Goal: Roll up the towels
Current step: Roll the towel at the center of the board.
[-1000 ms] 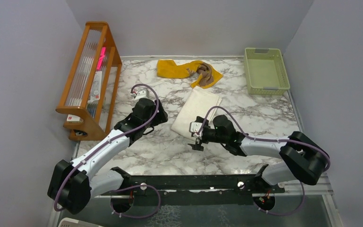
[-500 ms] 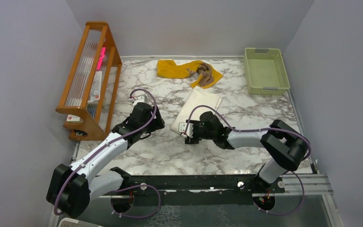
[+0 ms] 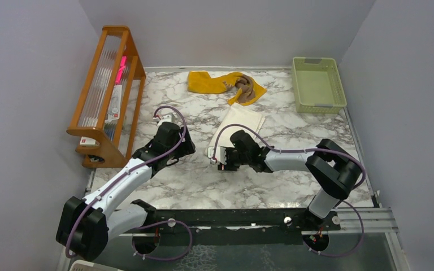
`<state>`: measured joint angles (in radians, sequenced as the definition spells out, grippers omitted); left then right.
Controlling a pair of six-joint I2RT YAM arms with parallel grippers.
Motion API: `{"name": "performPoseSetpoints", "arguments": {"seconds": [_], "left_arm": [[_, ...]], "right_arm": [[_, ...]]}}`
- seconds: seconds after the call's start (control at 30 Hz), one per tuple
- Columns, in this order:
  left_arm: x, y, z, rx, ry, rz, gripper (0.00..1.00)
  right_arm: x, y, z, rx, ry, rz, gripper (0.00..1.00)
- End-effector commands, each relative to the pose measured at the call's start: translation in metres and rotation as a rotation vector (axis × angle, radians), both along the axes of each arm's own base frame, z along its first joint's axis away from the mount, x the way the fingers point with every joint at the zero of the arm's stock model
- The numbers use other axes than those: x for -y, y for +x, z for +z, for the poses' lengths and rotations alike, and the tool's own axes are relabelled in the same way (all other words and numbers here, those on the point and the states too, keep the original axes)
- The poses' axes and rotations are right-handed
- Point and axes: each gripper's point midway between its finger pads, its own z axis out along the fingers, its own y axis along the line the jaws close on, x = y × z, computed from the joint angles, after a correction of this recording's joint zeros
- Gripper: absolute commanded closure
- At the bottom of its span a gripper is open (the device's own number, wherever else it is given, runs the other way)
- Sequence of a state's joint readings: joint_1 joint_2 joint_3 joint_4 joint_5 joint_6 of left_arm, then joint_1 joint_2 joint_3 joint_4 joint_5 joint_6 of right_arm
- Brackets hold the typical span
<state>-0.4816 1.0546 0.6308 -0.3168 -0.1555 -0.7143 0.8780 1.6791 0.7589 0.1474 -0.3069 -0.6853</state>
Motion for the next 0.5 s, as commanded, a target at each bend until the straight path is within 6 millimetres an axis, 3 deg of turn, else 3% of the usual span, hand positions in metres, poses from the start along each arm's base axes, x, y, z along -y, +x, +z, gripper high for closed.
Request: {"name": "performPoseSetpoints", "arguments": {"seconds": [0.0, 0.23, 0.47], "left_arm": [[-0.001, -0.003, -0.004, -0.010, 0.002, -0.023, 0.20], [-0.002, -0.002, 0.005, 0.001, 0.002, -0.031, 0.20], [0.005, 0.001, 0.021, 0.042, -0.009, -0.085, 0.20]], "right_arm": [[0.004, -0.011, -0.016, -0.079, -0.071, 0.016, 0.60], [0.007, -0.022, -0.018, -0.167, -0.111, 0.009, 0.93], [-0.014, -0.038, 0.034, -0.326, 0.097, -0.078, 0.99]]}}
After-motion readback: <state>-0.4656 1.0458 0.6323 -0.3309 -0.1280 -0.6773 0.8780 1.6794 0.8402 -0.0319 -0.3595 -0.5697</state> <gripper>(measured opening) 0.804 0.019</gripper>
